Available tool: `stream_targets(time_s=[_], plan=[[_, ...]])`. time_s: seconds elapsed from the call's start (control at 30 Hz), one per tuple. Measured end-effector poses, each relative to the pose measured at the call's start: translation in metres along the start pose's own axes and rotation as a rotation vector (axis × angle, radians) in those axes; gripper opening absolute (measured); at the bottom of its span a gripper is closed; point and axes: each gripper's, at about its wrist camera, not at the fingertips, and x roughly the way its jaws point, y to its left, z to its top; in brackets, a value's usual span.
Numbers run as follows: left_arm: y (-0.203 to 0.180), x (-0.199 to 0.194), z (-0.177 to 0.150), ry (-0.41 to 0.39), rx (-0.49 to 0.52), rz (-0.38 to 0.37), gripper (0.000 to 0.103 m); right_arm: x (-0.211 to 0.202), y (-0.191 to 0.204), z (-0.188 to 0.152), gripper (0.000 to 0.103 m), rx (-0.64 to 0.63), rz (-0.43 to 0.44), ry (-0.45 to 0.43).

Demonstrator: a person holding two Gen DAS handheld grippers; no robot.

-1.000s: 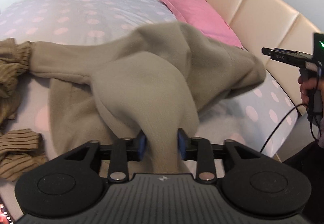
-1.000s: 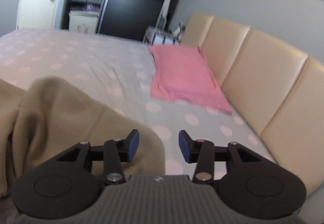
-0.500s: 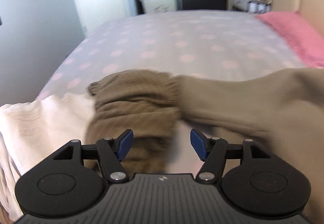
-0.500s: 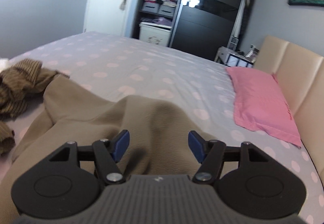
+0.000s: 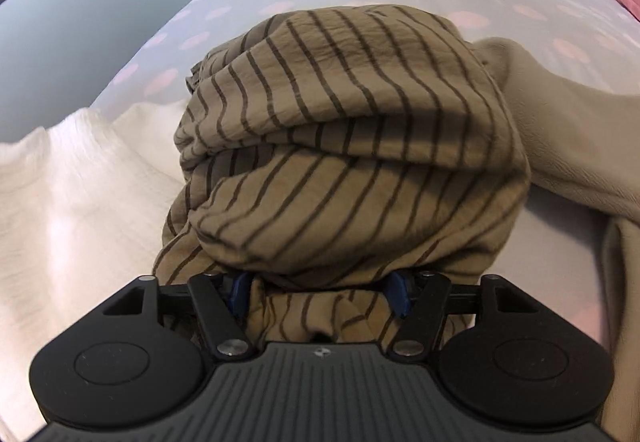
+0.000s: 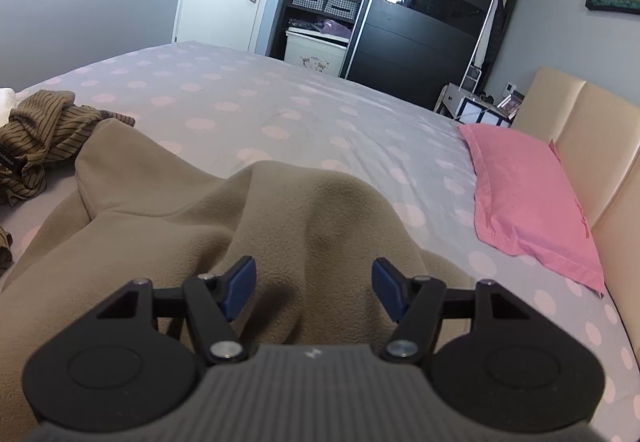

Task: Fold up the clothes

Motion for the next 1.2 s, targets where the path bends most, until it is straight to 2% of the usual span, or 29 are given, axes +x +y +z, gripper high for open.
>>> stream_targets(time_s=[0.07, 0.1, 0.23, 0.37, 0.4, 0.5, 0.6, 0.63, 0.7, 0.77, 0.8, 0.87, 0.93, 0.97, 1.2], plan=[[0.001, -0.005, 0.003, -0.019, -0.002, 0.030, 0.028, 0.002, -0.001, 0.000, 0.067, 0.001, -0.001, 0.005], [0.002, -0.009, 0.004, -0.028, -0.002, 0.046, 0.014, 0.002, 0.000, 0.000, 0.067, -0.002, -0.002, 0.004], [0.033, -0.045, 0.017, -0.116, -0.068, 0.088, 0.010, -0.001, 0.003, 0.002, 0.067, -0.007, 0.006, -0.004], [0.079, -0.100, 0.040, -0.189, -0.098, 0.140, 0.009, -0.007, 0.006, 0.009, 0.067, -0.002, 0.064, -0.007], [0.092, -0.115, 0.046, -0.212, -0.109, 0.163, 0.009, -0.009, 0.008, 0.011, 0.067, 0.002, 0.084, -0.004], [0.131, -0.165, 0.065, -0.309, -0.106, 0.297, 0.009, -0.012, 0.014, 0.021, 0.067, 0.011, 0.130, 0.006], [0.183, -0.220, 0.083, -0.392, -0.192, 0.389, 0.009, -0.011, 0.023, 0.035, 0.067, 0.017, 0.177, 0.019], [0.190, -0.225, 0.083, -0.391, -0.201, 0.397, 0.009, -0.010, 0.027, 0.040, 0.067, 0.020, 0.195, 0.025], [0.196, -0.225, 0.079, -0.361, -0.198, 0.395, 0.010, -0.006, 0.038, 0.053, 0.067, 0.025, 0.245, 0.047], [0.201, -0.225, 0.075, -0.332, -0.195, 0.392, 0.018, -0.001, 0.055, 0.066, 0.071, 0.006, 0.292, 0.061], [0.203, -0.224, 0.072, -0.317, -0.194, 0.390, 0.025, 0.001, 0.066, 0.070, 0.075, -0.014, 0.306, 0.060], [0.209, -0.224, 0.068, -0.288, -0.191, 0.387, 0.031, 0.009, 0.089, 0.078, 0.076, -0.066, 0.324, 0.062], [0.214, -0.224, 0.064, -0.259, -0.188, 0.384, 0.055, 0.018, 0.111, 0.084, 0.076, -0.104, 0.349, 0.077], [0.216, -0.224, 0.062, -0.244, -0.187, 0.383, 0.058, 0.024, 0.122, 0.086, 0.076, -0.114, 0.358, 0.089], [0.129, -0.211, 0.040, -0.281, -0.183, 0.102, 0.059, 0.082, 0.182, 0.085, 0.076, -0.193, 0.353, 0.199]])
